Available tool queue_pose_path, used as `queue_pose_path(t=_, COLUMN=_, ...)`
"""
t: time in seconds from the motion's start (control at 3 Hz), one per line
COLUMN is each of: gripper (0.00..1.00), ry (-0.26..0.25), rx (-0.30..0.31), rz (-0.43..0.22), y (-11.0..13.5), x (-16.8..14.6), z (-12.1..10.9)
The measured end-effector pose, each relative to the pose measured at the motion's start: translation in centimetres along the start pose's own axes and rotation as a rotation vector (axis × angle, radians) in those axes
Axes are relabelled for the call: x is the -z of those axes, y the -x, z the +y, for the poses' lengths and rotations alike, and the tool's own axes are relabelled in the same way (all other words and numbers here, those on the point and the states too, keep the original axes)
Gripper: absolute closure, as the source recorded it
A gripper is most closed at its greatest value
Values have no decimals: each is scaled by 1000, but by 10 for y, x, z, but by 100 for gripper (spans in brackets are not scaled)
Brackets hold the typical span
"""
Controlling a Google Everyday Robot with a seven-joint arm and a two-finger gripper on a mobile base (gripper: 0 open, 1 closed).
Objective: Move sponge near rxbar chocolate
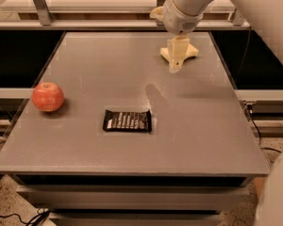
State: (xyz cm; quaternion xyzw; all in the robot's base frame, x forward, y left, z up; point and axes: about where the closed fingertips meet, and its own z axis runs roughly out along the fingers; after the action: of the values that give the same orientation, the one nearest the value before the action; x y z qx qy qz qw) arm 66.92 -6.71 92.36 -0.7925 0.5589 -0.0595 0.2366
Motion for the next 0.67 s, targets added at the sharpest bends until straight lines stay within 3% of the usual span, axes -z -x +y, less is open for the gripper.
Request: queue_pose_path(t=0.67, gripper=0, ry=10, rx=-208, rz=-64, y=-16, x=-26, z=-6)
